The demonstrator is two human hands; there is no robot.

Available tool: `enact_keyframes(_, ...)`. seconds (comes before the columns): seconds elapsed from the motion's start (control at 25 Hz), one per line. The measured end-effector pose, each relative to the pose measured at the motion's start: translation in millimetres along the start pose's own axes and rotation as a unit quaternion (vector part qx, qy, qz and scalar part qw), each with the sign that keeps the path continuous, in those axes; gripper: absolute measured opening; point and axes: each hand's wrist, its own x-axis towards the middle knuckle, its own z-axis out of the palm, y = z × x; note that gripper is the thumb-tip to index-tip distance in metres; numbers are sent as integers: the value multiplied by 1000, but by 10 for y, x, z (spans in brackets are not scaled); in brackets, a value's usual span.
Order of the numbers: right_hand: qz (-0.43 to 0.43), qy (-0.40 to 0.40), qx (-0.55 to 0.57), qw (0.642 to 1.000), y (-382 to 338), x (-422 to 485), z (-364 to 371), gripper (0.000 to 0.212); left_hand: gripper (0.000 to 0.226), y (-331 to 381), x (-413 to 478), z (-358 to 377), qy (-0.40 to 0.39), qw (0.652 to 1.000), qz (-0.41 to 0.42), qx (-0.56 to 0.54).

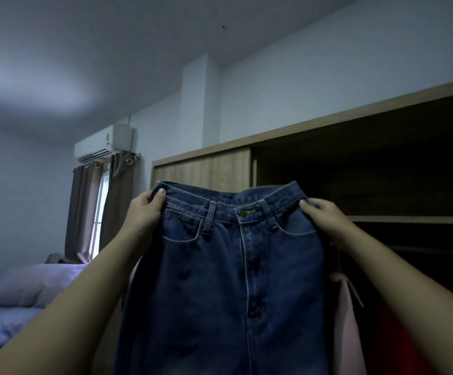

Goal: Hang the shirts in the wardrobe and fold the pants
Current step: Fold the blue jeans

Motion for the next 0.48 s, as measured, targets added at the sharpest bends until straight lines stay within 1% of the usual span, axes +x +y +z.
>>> enact_keyframes(0.08,26,-40,1,999,113,-129,-58,32,24,-25,-35,41,-21,999,-17,24)
enact_keyframes(0.12,26,-48,10,998,146,-186,-80,35,23,-36,-42,65,-29,998,-19,47)
enact_keyframes(0.24,8,-28,53,998,76,-283,-168,27,24,3,-13,83,-46,991,7,126)
enact_keyframes(0.32,25,8,67,997,-47,-307,-170,23,32,57,31,129,-18,990,-16,139)
enact_keyframes(0.36,49,30,84,995,-117,-308,-125,20,34,103,27,185,2,992,-56,111)
enact_keyframes(0.4,77,45,109,990,-188,-307,-44,17,33,159,-11,261,-1,992,-114,59)
enact_keyframes(0.48,121,42,148,981,-362,-325,152,15,24,300,-132,483,-66,970,-224,-62)
